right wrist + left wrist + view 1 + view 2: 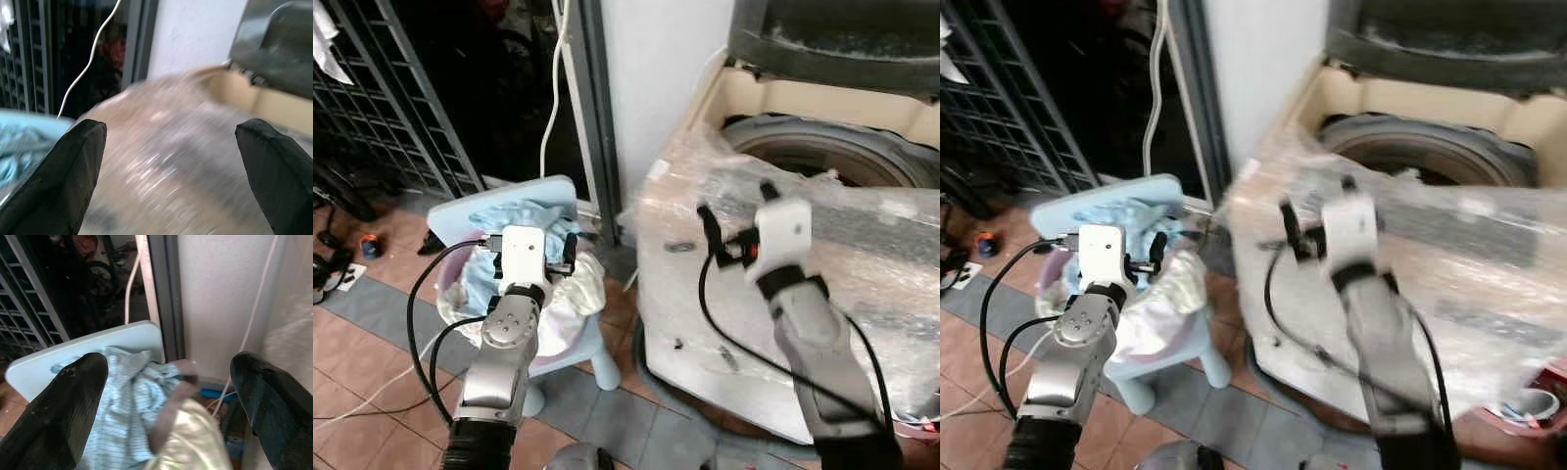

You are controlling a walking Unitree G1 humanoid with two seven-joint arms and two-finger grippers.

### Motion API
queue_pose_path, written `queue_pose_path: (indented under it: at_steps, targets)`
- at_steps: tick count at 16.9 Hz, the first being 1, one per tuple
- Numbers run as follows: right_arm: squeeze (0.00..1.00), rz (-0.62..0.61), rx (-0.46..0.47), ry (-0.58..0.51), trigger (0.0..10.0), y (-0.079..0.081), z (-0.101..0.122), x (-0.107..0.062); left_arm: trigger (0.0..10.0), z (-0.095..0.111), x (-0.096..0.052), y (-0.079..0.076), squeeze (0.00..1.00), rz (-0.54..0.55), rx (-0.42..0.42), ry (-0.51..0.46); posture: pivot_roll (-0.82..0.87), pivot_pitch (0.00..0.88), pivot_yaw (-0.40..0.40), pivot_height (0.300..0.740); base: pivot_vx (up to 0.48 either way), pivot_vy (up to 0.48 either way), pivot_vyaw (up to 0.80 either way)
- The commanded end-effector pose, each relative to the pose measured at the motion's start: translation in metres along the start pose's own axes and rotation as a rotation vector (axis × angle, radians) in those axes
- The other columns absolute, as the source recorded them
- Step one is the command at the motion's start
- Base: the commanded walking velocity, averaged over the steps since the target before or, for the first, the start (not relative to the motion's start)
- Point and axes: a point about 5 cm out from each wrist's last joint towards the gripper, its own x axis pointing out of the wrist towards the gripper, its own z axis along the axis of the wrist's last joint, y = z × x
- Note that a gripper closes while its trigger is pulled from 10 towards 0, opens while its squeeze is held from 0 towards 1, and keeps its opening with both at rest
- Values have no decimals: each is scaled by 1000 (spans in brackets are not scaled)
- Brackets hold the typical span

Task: Clothes washing

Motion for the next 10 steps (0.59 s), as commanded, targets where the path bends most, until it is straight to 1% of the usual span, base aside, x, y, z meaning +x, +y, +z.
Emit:
queue_pose_path:
  at_steps: [1, 3, 4, 5, 7, 9, 10]
  targets:
    - [0, 15, -6, -25, 10000, 9, 1, 0, 10000, -1, -2, 9, 0, 18, 13, 5, -87, 4, 129, 740, 0, 480, 0]
    - [0, -17, -35, 9, 10000, 13, -14, -10, 10000, -1, -2, 9, 0, 20, 7, -2, -85, 0, 128, 740, 0, 480, 0]
    - [0, -28, -30, 18, 10000, 15, -17, -12, 10000, -1, -2, 9, 0, 19, 7, -1, -85, 0, 128, 740, 0, 480, 0]
    - [0, -24, -45, 22, 10000, 18, -19, -13, 10000, -3, -3, 9, 0, 17, 9, 5, -88, 0, 129, 740, 0, 480, 0]
    - [0, -35, -45, 18, 10000, 15, -20, -12, 10000, -5, -3, 9, 0, 16, 9, 12, -94, 0, 125, 740, 0, 480, 0]
    - [0, -35, -49, 14, 10000, 15, -21, -12, 10000, -4, -2, 9, 0, 19, 28, -3, -94, 0, 123, 740, 0, 0, 647]
    - [0, -34, -55, 14, 10000, 14, -22, -11, 10000, -4, -2, 9, 0, 29, 13, 4, -93, 0, 118, 740, 0, 0, 788]
